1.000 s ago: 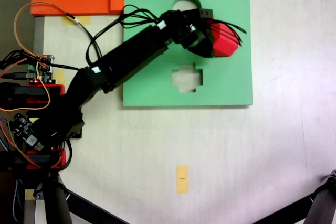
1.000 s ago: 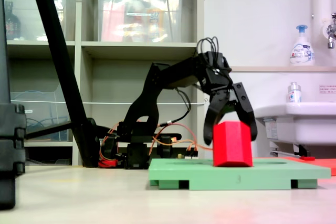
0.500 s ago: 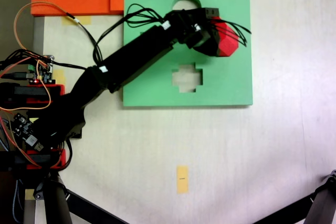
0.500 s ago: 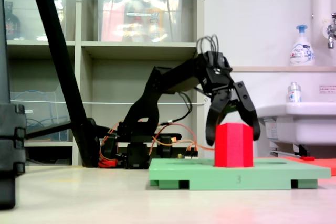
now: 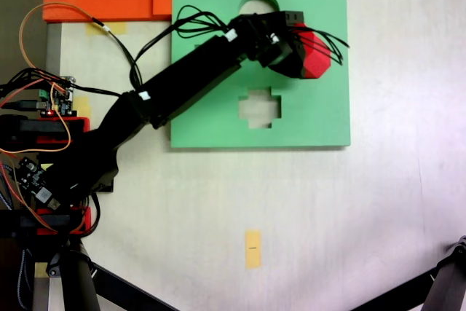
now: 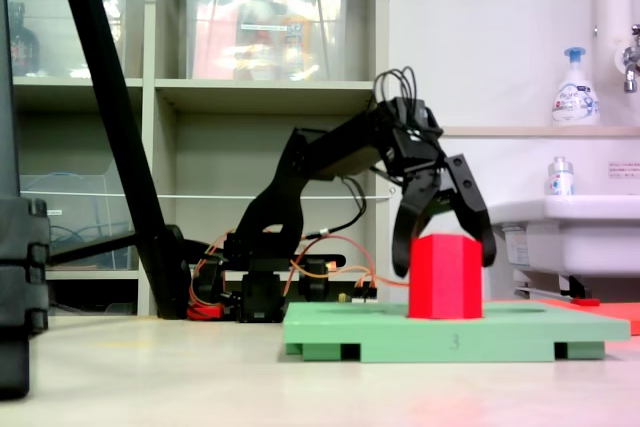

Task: Put the octagonal pillar block into the corresponding hole

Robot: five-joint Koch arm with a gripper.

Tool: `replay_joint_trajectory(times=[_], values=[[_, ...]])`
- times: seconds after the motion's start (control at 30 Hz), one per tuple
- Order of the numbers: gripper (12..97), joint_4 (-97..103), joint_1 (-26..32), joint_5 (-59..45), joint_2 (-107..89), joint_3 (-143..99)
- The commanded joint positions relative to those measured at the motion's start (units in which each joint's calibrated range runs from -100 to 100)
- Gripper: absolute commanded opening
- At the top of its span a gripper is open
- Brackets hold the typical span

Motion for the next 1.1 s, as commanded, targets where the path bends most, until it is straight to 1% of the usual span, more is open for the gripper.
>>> replay_joint_trajectory(times=[0.0,0.27,0.57,1.07], values=[[31.3,2.75,-1.51,-0.05,0.26,2.65],[31.3,4.68,-2.59,-0.05,2.91,4.05],[31.3,4.29,-2.00,-0.05,5.85,4.05],[31.1,-7.46,-0.24,-5.23,3.89,4.05]])
